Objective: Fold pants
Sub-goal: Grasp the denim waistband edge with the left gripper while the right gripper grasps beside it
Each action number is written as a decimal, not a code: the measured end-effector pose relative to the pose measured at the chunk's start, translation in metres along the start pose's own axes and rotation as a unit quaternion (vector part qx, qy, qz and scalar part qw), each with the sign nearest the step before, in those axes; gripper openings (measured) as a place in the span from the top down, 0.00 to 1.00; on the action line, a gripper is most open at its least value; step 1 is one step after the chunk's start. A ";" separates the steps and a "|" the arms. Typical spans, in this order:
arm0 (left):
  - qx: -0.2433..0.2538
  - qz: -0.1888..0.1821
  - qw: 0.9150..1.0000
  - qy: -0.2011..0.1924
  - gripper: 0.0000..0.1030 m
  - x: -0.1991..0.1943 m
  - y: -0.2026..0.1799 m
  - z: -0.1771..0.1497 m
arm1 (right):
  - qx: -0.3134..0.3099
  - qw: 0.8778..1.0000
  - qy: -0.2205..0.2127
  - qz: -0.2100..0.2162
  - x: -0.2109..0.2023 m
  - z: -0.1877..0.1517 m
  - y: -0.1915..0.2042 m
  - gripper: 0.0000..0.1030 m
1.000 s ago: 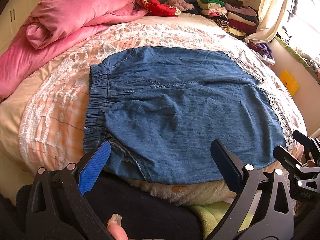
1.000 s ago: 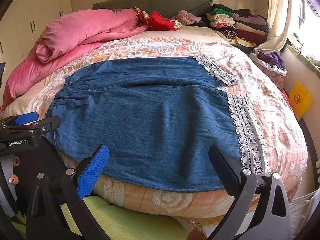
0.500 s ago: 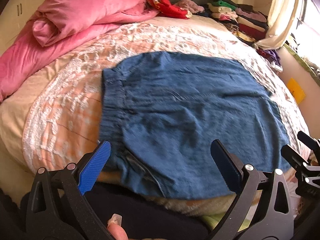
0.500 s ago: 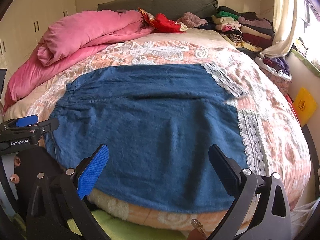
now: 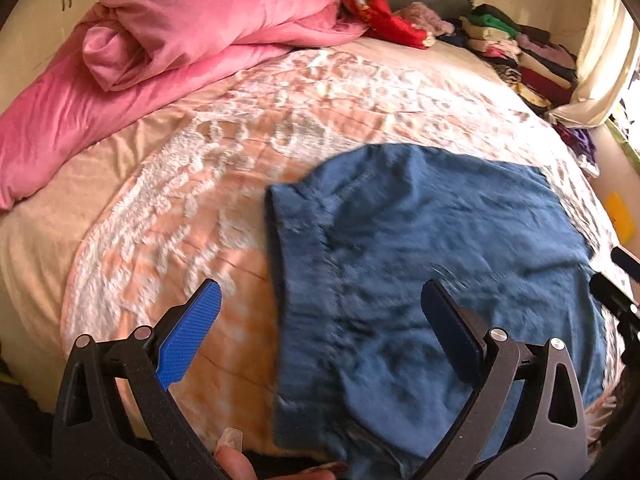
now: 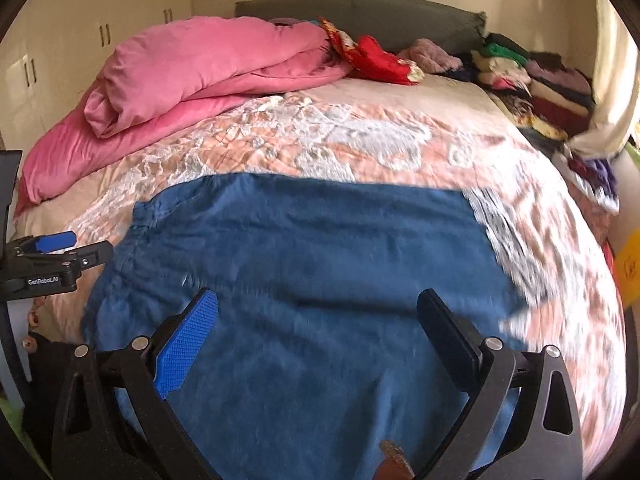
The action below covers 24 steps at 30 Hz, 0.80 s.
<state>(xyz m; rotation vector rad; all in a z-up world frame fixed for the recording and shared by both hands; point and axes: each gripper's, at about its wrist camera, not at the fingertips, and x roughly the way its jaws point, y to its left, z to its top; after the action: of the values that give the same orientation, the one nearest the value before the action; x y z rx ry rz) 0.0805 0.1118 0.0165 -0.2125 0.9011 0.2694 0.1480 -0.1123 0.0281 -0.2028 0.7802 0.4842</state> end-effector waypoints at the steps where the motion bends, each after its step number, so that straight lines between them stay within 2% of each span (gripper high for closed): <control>1: 0.000 0.001 1.000 0.000 0.09 0.003 0.003 0.003 | -0.003 1.000 -0.001 0.007 0.006 0.008 0.000 0.04; 7: -0.003 0.030 1.000 0.007 0.09 0.026 0.023 0.027 | -0.027 0.999 0.006 0.037 0.047 0.050 0.005 0.04; 13: -0.002 0.039 0.999 0.032 0.09 0.057 0.035 0.046 | -0.064 0.996 0.041 0.054 0.098 0.079 0.010 0.04; 18: 0.000 0.014 0.999 0.048 0.09 0.082 0.036 0.057 | -0.087 0.990 0.067 0.084 0.133 0.097 0.016 0.04; 24: 0.002 -0.002 0.998 0.060 0.09 0.108 0.030 0.065 | -0.138 0.984 0.086 0.077 0.169 0.111 0.027 0.04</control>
<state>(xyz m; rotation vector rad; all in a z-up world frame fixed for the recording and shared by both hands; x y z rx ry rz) 0.1828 0.1747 -0.0324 -0.2286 1.0196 0.2531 0.3065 0.0080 -0.0156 -0.4487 0.8997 0.7294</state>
